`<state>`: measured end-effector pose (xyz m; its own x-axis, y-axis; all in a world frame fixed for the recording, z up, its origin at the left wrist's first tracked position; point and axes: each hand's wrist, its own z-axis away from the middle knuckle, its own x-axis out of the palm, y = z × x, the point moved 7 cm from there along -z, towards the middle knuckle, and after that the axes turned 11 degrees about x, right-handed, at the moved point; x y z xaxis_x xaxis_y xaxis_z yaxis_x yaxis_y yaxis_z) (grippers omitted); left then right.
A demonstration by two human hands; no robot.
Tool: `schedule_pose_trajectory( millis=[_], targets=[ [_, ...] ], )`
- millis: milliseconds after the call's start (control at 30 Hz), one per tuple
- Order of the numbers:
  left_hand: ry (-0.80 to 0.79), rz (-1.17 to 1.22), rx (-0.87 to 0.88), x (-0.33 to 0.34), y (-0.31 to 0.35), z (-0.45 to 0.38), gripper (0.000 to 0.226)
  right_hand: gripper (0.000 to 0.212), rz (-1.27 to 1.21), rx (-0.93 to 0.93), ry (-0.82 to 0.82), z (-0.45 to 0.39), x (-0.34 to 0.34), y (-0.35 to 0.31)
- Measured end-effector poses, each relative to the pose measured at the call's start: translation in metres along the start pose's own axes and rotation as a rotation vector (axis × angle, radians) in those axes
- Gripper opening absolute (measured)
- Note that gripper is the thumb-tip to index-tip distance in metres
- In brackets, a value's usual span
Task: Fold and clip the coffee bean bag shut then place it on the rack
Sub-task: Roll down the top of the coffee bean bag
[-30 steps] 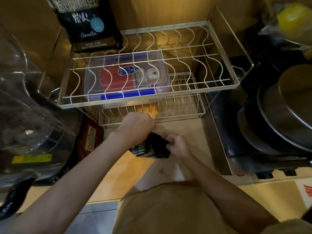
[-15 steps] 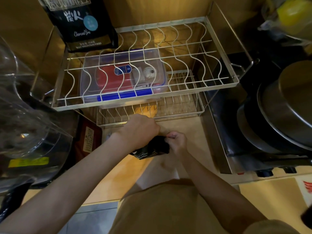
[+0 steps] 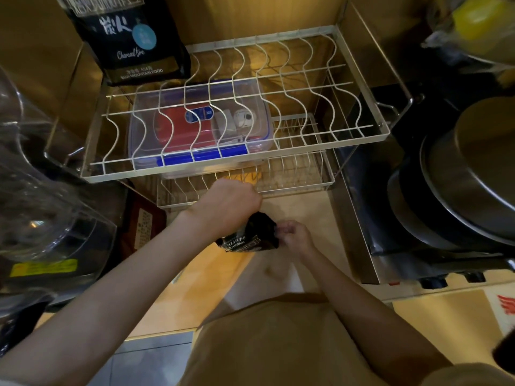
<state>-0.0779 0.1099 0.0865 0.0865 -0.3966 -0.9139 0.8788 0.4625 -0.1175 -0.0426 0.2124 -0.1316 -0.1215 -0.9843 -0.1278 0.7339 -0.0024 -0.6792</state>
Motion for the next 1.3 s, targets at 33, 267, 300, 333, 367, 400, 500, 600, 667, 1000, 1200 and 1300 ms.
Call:
schedule_pose_trajectory(
  millis=[33, 267, 300, 333, 367, 400, 500, 600, 667, 1000, 1200, 1300],
  targets=[
    [0.024, 0.004, 0.006, 0.001, -0.001, 0.002, 0.011, 0.016, -0.031, 0.036, -0.040, 0.002, 0.003, 0.005],
    [0.044, 0.077, 0.065, -0.002, 0.006, -0.001, 0.015, 0.031, -0.108, 0.069, 0.092, 0.000, -0.016, 0.012],
    [0.036, 0.085, 0.069, -0.001, 0.007, -0.001, 0.015, 0.029, -0.085, 0.052, 0.115, -0.001, -0.018, 0.010],
    [0.036, 0.089, 0.072, -0.001, 0.007, -0.001, 0.015, 0.025, -0.057, 0.032, 0.133, -0.001, -0.019, 0.008],
    [0.040, 0.090, 0.076, -0.001, 0.008, -0.001, 0.015, 0.021, -0.032, 0.015, 0.146, -0.002, -0.019, 0.006],
    [0.048, 0.090, 0.081, -0.002, 0.009, -0.001, 0.015, 0.022, -0.011, 0.000, 0.157, -0.004, -0.019, 0.005],
    [0.062, 0.100, 0.077, -0.002, 0.007, 0.000, 0.016, 0.032, 0.065, -0.030, 0.200, -0.006, -0.022, 0.005],
    [0.044, 0.126, 0.045, 0.001, -0.001, 0.000, 0.017, 0.015, 0.145, -0.045, 0.178, -0.006, -0.020, 0.011],
    [0.037, 0.113, 0.040, 0.001, -0.002, 0.002, 0.017, 0.010, 0.272, -0.056, 0.163, -0.004, -0.017, 0.008],
    [0.252, 0.293, 0.020, -0.018, 0.001, -0.014, 0.019, 0.049, 0.267, -0.299, -0.461, 0.081, 0.004, -0.088],
    [0.608, 1.117, -0.163, 0.010, -0.027, 0.034, 0.056, 0.041, 0.219, -0.421, -0.265, 0.096, 0.002, -0.095],
    [0.633, 1.359, -0.344, 0.068, -0.023, 0.061, 0.077, 0.038, 0.198, -0.408, -0.228, 0.095, -0.008, -0.096]
  ],
)
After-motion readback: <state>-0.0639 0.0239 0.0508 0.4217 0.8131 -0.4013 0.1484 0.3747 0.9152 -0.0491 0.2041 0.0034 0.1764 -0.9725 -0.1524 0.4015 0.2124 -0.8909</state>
